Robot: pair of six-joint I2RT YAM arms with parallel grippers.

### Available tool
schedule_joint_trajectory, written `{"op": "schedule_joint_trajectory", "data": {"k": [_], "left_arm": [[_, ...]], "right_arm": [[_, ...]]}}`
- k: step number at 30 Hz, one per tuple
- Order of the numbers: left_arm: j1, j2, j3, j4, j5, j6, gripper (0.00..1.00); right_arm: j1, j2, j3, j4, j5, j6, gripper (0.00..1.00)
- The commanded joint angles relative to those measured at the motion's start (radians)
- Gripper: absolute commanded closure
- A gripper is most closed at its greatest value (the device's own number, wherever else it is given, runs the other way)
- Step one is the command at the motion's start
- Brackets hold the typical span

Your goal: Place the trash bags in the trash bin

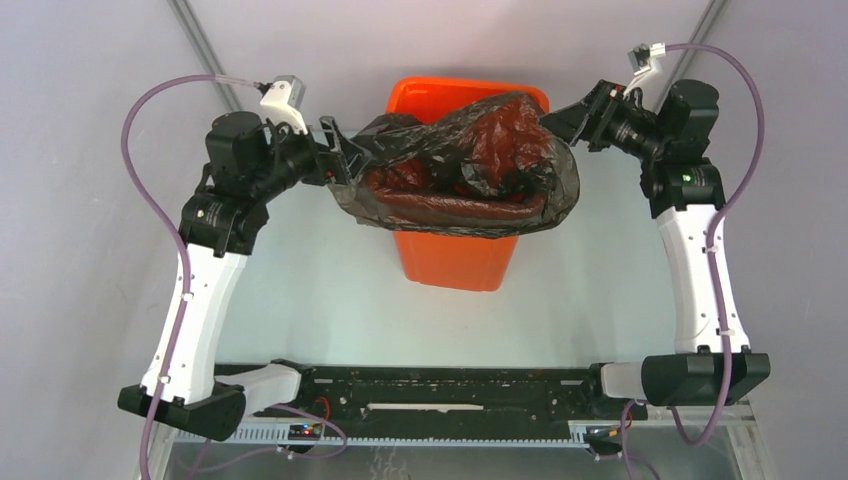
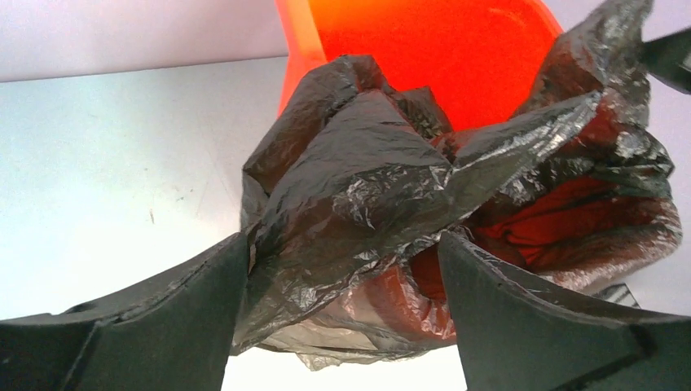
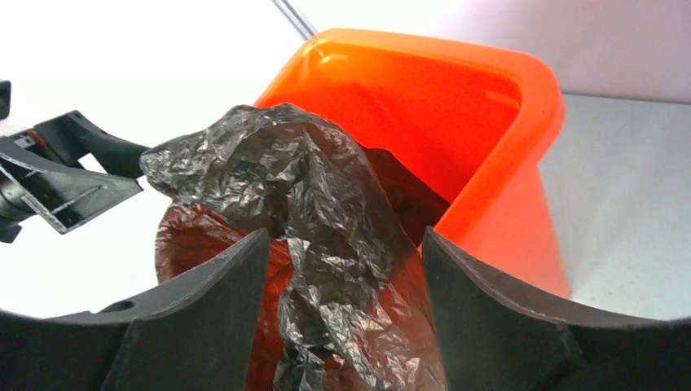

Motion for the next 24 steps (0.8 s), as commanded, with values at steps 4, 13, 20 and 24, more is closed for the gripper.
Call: {"op": "schedule_joint_trajectory", "data": {"k": [4, 13, 20, 24], "left_arm": [[-0.004, -0.017, -0.015, 0.081, 0.031, -0.008, 0.32], [-0.004, 0.034, 0.015, 0.148, -0.066, -0.112, 0.77], [-0.004, 0.154, 0.096, 0.266, -0.101, -0.184, 1.00], [-0.003, 0.212, 0.116, 0.351, -0.195, -0.231, 1.00]], "right_arm": [[-0.005, 0.023, -0.065, 0.227, -0.043, 0.162, 0.34], [-0.003, 0.058, -0.061, 0.251, 0.045, 0.217, 0.79], [-0.003, 0.106, -0.021, 0.260, 0.091, 0.252, 0.93], [-0.003, 0.141, -0.011, 0.275, 0.119, 0.263, 0.98]]}}
